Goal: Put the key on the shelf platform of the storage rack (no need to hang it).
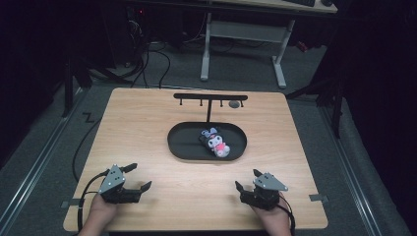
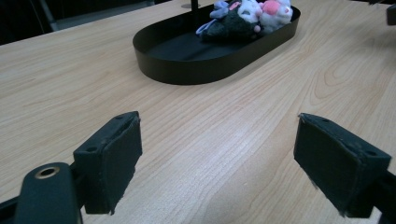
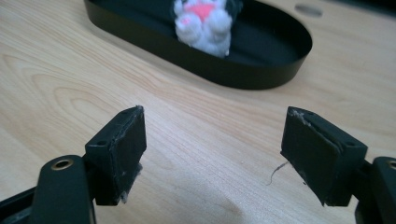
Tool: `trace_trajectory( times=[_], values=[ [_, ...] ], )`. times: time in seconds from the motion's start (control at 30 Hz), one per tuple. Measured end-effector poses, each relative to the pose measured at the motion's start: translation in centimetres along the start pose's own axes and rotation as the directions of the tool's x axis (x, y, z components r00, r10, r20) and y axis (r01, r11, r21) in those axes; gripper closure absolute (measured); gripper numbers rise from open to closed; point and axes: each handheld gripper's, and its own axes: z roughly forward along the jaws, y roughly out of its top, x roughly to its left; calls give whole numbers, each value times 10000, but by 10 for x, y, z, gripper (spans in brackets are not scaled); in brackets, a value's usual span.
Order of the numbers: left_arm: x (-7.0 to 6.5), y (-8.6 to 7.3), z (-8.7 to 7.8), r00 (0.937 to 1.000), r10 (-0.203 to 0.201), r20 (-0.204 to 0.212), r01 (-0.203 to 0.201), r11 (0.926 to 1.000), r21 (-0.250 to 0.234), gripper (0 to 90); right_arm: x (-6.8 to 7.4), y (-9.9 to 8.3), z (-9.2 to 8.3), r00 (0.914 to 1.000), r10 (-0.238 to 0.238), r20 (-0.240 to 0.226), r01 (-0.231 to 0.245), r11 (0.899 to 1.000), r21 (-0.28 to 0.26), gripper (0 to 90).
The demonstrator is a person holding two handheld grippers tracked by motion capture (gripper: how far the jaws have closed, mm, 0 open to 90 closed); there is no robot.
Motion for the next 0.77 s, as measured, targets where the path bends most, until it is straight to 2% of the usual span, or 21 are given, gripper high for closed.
trace_trajectory(
  times=[0.03, 0.13, 0.2, 0.27, 0.4, 0.77],
  values=[
    [-1, 0, 0, 10000, 24, 37, -24, 10000, 4, 158, 0, 2, -3, 10000, 3, -89, -4, 9999, -136, 206],
    [-2, 1, 2, 9999, 147, 29, -147, 9998, 110, 158, -6, 0, -5, 9996, 202, 184, -195, 9992, -351, 194],
    [-3, 2, 3, 9999, 150, 26, -150, 9998, 123, 158, -11, -5, -2, 9984, 559, 77, -557, 9983, -183, 189],
    [-4, 2, 3, 9997, 226, 25, -226, 9996, 169, 158, -15, -9, 1, 9976, 694, -18, -694, 9976, -37, 189],
    [-5, 2, 3, 9997, 260, 9, -260, 9995, 196, 158, -19, -12, 2, 9944, 1048, -98, -1049, 9945, -57, 189],
    [-3, 2, 2, 9997, 263, 8, -263, 9995, 150, 157, -13, -11, 4, 9951, 983, -86, -982, 9952, 49, 190]
  ],
)
